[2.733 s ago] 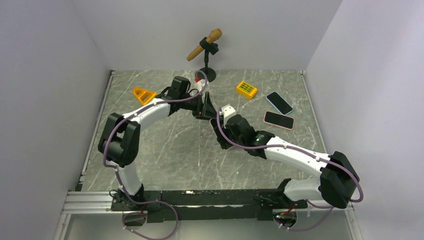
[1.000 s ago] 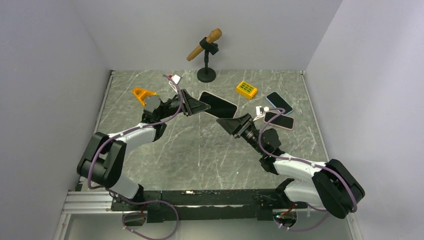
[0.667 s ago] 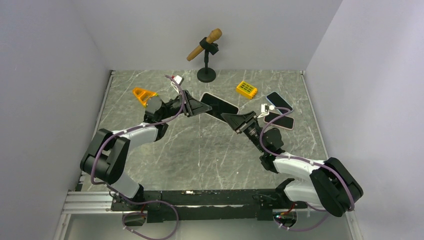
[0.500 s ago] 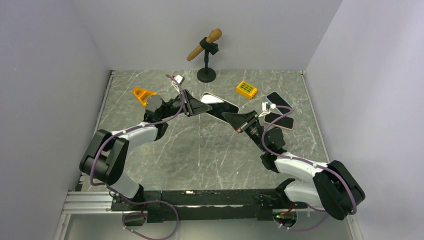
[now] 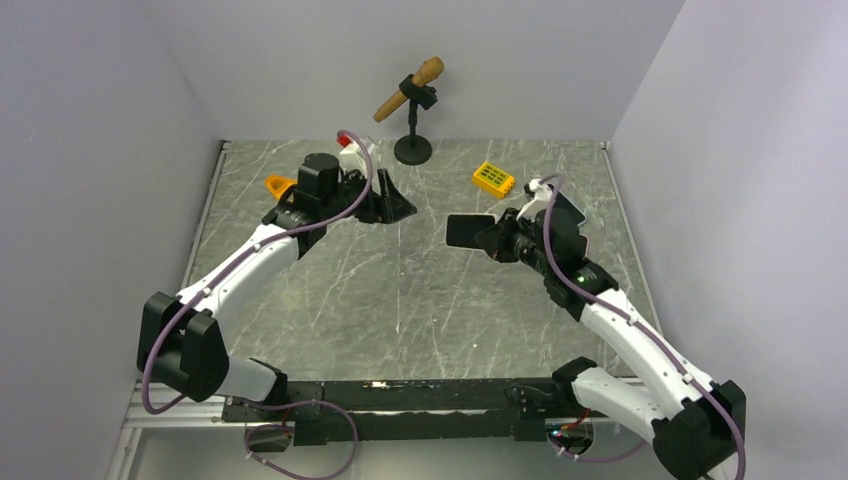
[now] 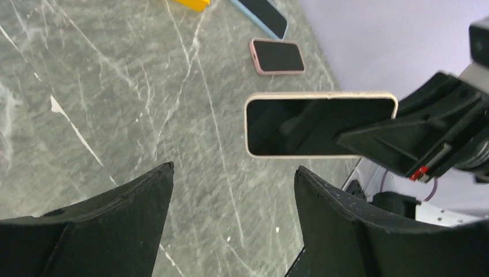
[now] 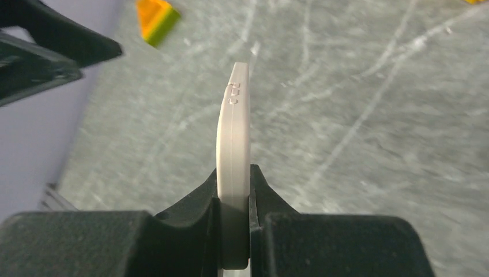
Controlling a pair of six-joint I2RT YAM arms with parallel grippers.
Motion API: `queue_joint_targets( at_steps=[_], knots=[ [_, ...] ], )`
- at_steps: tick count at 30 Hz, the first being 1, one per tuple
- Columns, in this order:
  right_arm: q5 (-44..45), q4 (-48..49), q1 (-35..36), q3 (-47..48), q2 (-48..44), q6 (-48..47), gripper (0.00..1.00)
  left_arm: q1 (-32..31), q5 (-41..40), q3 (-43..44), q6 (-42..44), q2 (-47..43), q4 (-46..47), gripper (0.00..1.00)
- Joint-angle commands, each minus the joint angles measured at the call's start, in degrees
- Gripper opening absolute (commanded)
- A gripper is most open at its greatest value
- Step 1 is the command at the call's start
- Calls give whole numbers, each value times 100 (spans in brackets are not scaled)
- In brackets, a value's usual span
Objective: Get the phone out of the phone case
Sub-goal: Pick up the phone at the center of the board.
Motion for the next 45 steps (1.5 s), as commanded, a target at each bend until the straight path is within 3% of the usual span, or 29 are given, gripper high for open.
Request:
queue_joint_targets(
  at_steps=[1, 7, 12, 14, 17, 22, 26, 28, 31, 35, 37, 40, 44, 45],
  knots=[
    [-642, -1846, -150, 1037, 505, -1264, 0, -239, 223, 404, 1125, -2, -673, 78],
    [-3641, -1594, -452, 1206, 1282, -1481, 0, -475, 1885, 981, 1658, 716, -885, 75],
    [-4394, -1320, -456, 1261, 1703, -1517, 0, -744, 2588, 1285, 2047, 1214, -1170, 78],
    [-4693, -1110, -455, 1240, 1720, -1454, 0, -995, 2548, 1520, 2463, 1354, -1729, 78],
    [-4659, -1046, -458, 1230, 1578, -1430, 0, -1334, 2362, 1727, 2848, 1484, -2297, 74],
    [-4779, -1321, -474, 1223, 1324, -1644, 0, -1416, 2455, 1687, 2868, 1468, -2207, 66],
    [-4660, -1595, -482, 1217, 924, -1889, 0, -1418, 2752, 1791, 2928, 1524, -2342, 48],
    [-4631, -1631, -526, 1215, 697, -1942, 0, -1416, 2943, 1789, 2939, 1513, -2328, 43],
    [-4633, -1744, -628, 1251, 475, -2031, 0, -1416, 3255, 1768, 2969, 1433, -2274, 45],
    [-4715, -1799, -750, 1279, 401, -1996, 0, -1427, 3629, 1685, 2894, 1344, -2123, 59],
    [-4766, -1740, -769, 1263, 367, -1943, 0, -1436, 3708, 1718, 2921, 1368, -2183, 59],
    [-4758, -1624, -794, 1253, 290, -1832, 0, -1449, 3722, 1730, 2922, 1363, -2215, 44],
    [-4402, -1366, -843, 1292, 130, -1382, 0, -1456, 3700, 1743, 2779, 1319, -2128, 8],
    [-4151, -1314, -845, 1284, 87, -1199, 9, -1459, 3675, 1733, 2728, 1274, -2088, 1]
  ],
)
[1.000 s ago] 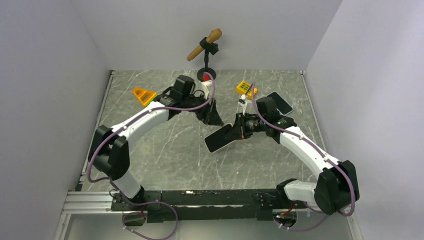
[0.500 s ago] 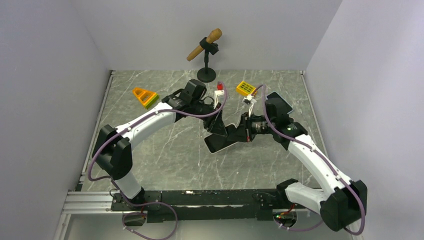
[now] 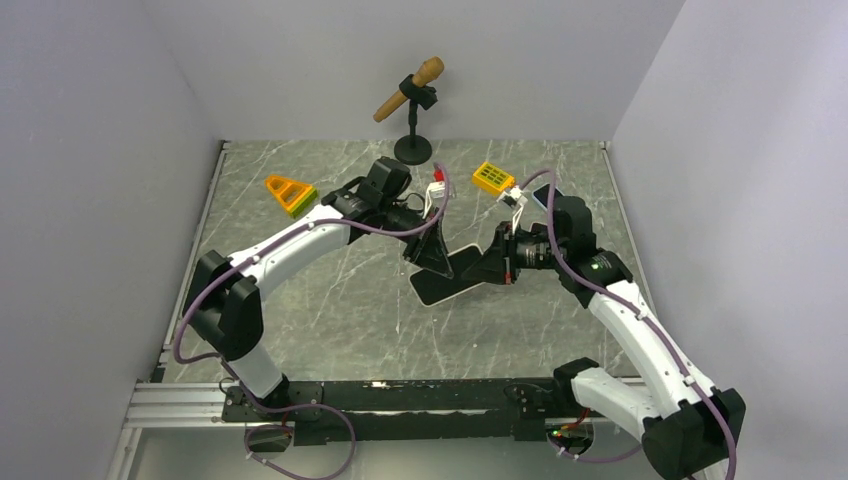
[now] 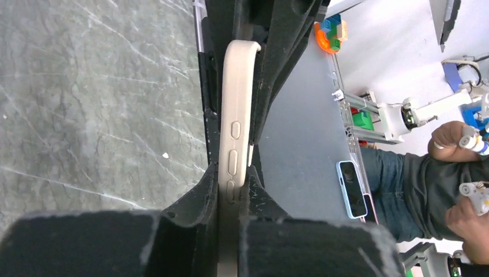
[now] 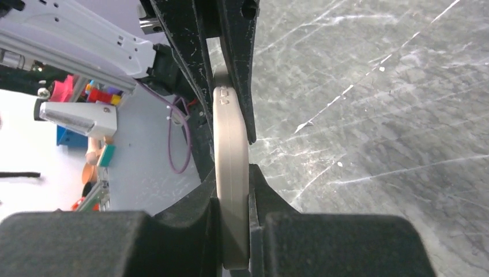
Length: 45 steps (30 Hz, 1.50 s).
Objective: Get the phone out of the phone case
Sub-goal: Pick up the phone at the center of the board, then remove the phone case from the phone.
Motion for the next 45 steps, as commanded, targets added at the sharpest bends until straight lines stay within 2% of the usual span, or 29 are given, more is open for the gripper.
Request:
queue_joint_targets(
  at_steps=[1, 2, 3, 5, 6, 9, 10, 12, 16, 18, 22, 25, 28, 29, 30, 31, 32, 34, 35, 37, 38, 40, 42, 43, 45],
  knots=[
    [881, 708, -49, 296, -351, 840, 28, -57, -113, 74, -192, -349, 217, 0],
    [1260, 763, -45, 246, -400, 1096, 47, -50, -178, 31, -331, -440, 340, 0],
    [1507, 881, -45, 165, -436, 1371, 60, -41, -228, -14, -486, -549, 457, 0],
    [1624, 1371, -48, -115, -530, 1994, 75, -3, -216, -125, -804, -764, 843, 0],
    [1536, 1723, -49, -293, -583, 2254, 78, 51, -135, -201, -1014, -889, 1068, 0],
    [1470, 2740, -48, -765, -790, 2865, 80, 218, 112, -589, -1915, -1160, 2176, 0],
    [1392, 3381, -48, -988, -861, 3075, 79, 281, 177, -744, -2263, -1223, 2646, 0],
    [1381, 4270, -48, -1355, -984, 3576, 76, 402, 310, -1034, -2921, -1293, 3426, 0],
    [1725, 5269, -50, -1822, -1022, 4139, 63, 528, 378, -1288, -3672, -1267, 4406, 0],
    [1861, 5894, -48, -2055, -932, 4532, 51, 553, 350, -1325, -3785, -1275, 4520, 0],
    [1882, 6960, -20, -2260, -486, 5093, 40, 567, 279, -1402, -3899, -1293, 4650, 0],
    [1901, 7844, 230, -2410, -121, 5373, 41, 563, 242, -1487, -4175, -1310, 4979, 0],
    [2069, 8165, 422, -2455, 134, 5398, 42, 554, 125, -1583, -4259, -1372, 5102, 0],
    [2066, 8298, 437, -2420, 224, 5424, 37, 553, 28, -1575, -4158, -1396, 4982, 0],
    [2066, 8478, 443, -2403, 300, 5485, 22, 558, -55, -1527, -4013, -1402, 4730, 0],
    [2078, 8707, 444, -2426, 359, 5598, 6, 557, -122, -1435, -3795, -1393, 4389, 3],
    [2168, 8819, 419, -2464, 351, 5666, 0, 554, -218, -1290, -3519, -1378, 3988, 20],
    [2387, 8604, 274, -2507, 115, 5713, 0, 553, -488, -1076, -2849, -1345, 3133, 50],
    [2460, 8296, 163, -2471, 10, 5660, 0, 555, -587, -1012, -2658, -1332, 2826, 61],
    [2489, 7383, -107, -2252, -294, 5456, 0, 552, -671, -962, -2463, -1320, 2592, 72],
    [2415, 6941, -273, -2110, -381, 5380, 0, 551, -701, -957, -2423, -1300, 2529, 73],
    [2102, 6612, -665, -1970, -454, 5473, 0, 563, -674, -931, -2389, -1200, 2521, 73],
    [1459, 6607, -1141, -1806, -276, 5744, 0, 623, -428, -873, -2573, -1024, 2609, 68],
    [940, 6670, -1370, -1715, -121, 5948, 0, 676, -245, -866, -2690, -934, 2726, 61],
    [383, 7321, -1662, -1723, 200, 6442, 0, 739, -62, -951, -3004, -863, 3146, 39]
  ],
)
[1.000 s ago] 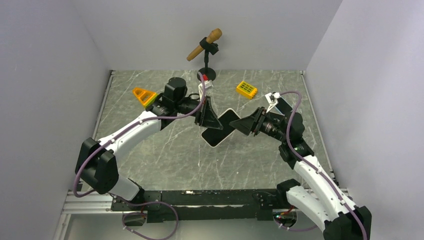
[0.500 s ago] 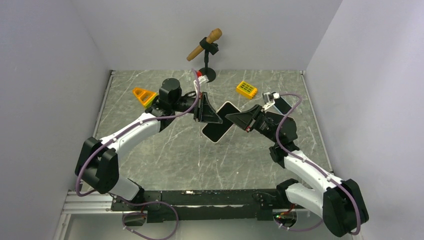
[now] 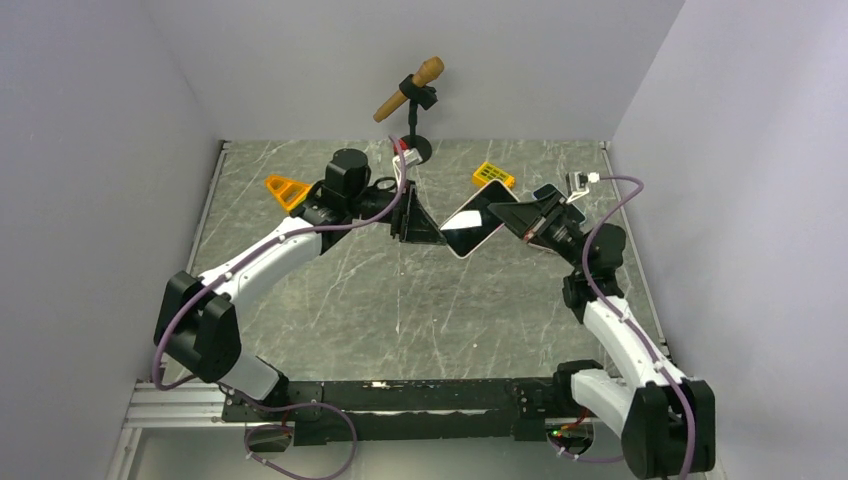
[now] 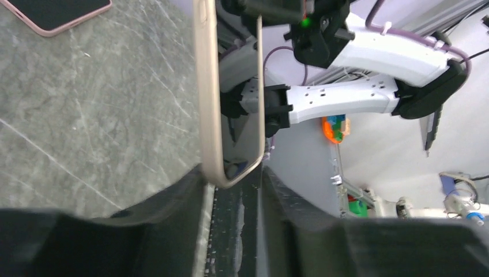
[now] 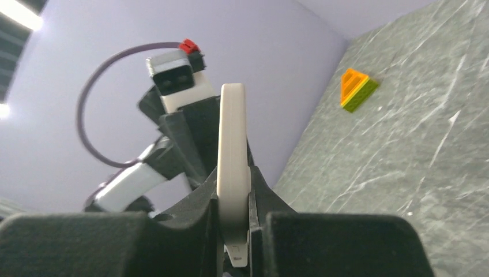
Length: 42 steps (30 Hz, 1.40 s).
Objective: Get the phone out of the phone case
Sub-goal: Remove the phone case from the phone.
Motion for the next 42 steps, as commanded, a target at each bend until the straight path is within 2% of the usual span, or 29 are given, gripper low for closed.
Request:
queue_joint_targets(
  at_steps=[1, 2, 4, 8, 12, 15, 28, 31, 34, 37, 42],
  knots=[
    [-1224, 1180, -654, 331, 463, 1090, 0, 128, 538, 79, -347, 144, 546, 32],
    [-1366, 1580, -724, 276, 575, 1316, 0, 129, 543, 31, -380, 129, 637, 30],
    [-1573, 2032, -753, 246, 758, 1519, 0, 137, 559, 22, -303, 127, 643, 34],
    [-1713, 2436, -770, 247, 925, 1710, 0, 140, 752, 50, -444, 270, 770, 41],
    [-1680, 2283, -772, 298, 856, 1547, 0, 141, 930, -234, -1180, 281, 1750, 42],
    [-1661, 2211, -770, 345, 819, 1496, 0, 124, 930, -264, -1200, 326, 1820, 42],
    [-1532, 2362, -731, 350, 881, 1506, 0, -54, 946, -248, -1043, 407, 1709, 28],
    [-1516, 2386, -711, 299, 869, 1485, 0, -76, 956, -232, -1019, 447, 1694, 20],
    [-1492, 2454, -711, 255, 869, 1587, 0, -91, 1058, -449, -1370, 389, 2434, 5],
    [-1383, 2771, -676, 129, 918, 2060, 0, -124, 1044, -816, -1461, 125, 3230, 0],
    [-1108, 4470, -373, -217, 1352, 3756, 0, -394, 864, -1263, -134, -797, 3028, 0]
  ],
)
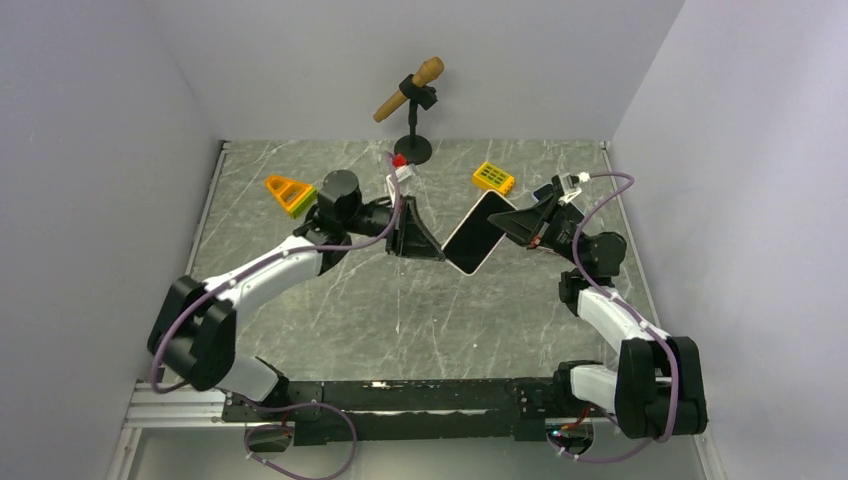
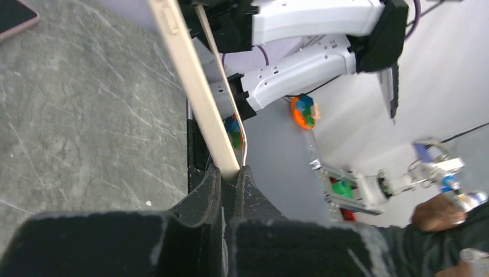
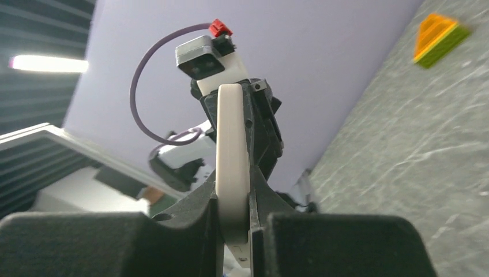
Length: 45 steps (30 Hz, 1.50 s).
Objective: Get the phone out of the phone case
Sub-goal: Remove the phone case from the phone.
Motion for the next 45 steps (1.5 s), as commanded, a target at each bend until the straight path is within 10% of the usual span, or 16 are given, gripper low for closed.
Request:
queue_joint_targets(
  at_steps=[1, 6, 15, 19, 23, 35, 45],
  knots=[
    [652, 2115, 326, -117, 324, 2130, 0, -355, 68, -318, 1483, -954, 443, 0],
    [899, 2918, 1014, -184, 781, 2788, 0, -471, -128, -542, 1702, -1436, 774, 0],
    [1292, 2935, 1430, -235, 590, 2363, 0, -449, -1586, -103, 2065, -1429, -1440, 0],
    [1375, 2863, 1289, -313, 623, 1972, 0, -467, -2061, -992, 1103, -2107, -1145, 49],
    [1720, 2584, 1304, -495, 620, 1525, 0, -495, -2823, -2365, -270, -3197, 132, 74],
    [3017, 941, 1957, -509, -318, -10, 0, -1236, -4103, -2344, -1162, -3133, 800, 69],
    [3255, 626, 2217, -458, -493, -294, 0, -1481, -4048, -2341, -1285, -2535, 1588, 32]
  ],
)
